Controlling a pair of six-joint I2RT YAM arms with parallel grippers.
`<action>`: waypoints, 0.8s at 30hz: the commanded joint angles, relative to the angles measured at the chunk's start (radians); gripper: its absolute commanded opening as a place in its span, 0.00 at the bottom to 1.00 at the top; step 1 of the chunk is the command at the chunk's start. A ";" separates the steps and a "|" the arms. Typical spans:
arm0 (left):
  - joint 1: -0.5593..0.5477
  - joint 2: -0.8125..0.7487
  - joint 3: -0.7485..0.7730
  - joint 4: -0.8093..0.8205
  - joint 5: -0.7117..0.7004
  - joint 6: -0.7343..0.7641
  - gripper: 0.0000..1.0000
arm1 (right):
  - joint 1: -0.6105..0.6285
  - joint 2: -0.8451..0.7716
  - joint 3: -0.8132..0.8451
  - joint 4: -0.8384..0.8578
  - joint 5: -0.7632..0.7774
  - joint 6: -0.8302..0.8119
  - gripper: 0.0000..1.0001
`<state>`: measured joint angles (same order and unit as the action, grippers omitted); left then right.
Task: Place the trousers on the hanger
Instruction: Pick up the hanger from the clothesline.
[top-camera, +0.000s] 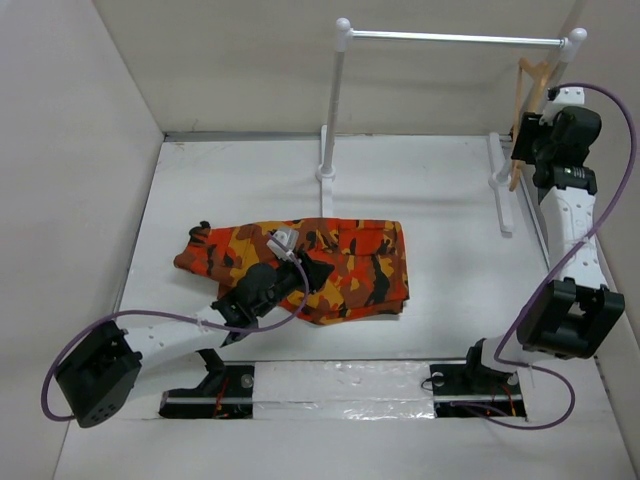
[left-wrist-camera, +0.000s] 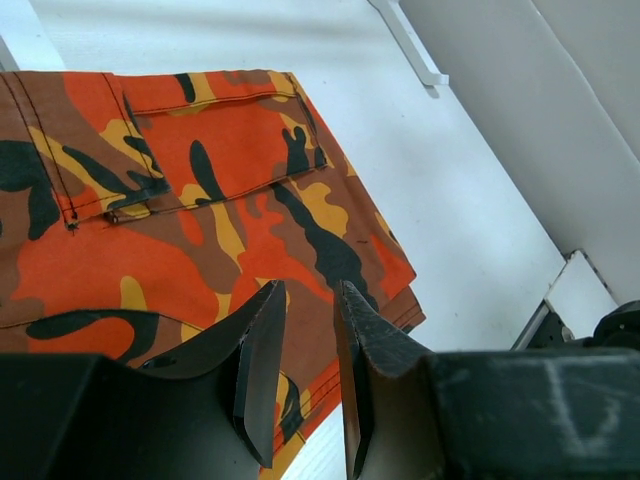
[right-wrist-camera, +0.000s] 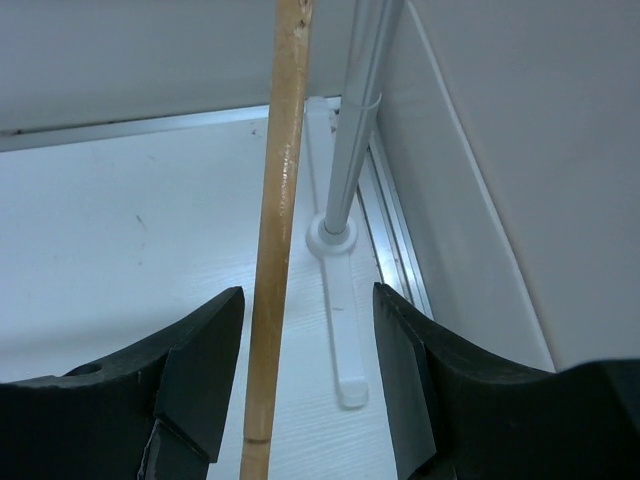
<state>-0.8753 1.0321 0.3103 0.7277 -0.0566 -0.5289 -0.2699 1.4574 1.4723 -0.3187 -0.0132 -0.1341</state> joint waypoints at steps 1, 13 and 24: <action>-0.002 0.011 0.044 0.061 0.006 0.023 0.24 | -0.009 0.011 -0.009 0.090 -0.039 0.011 0.60; -0.002 0.032 0.069 0.029 -0.018 0.023 0.25 | 0.000 0.077 -0.036 0.168 -0.062 0.027 0.17; -0.024 0.060 0.115 -0.033 -0.080 0.017 0.25 | 0.018 0.023 -0.053 0.220 -0.074 0.028 0.00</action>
<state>-0.8955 1.0931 0.3824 0.6907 -0.1108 -0.5201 -0.2615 1.5322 1.4284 -0.1883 -0.0608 -0.1078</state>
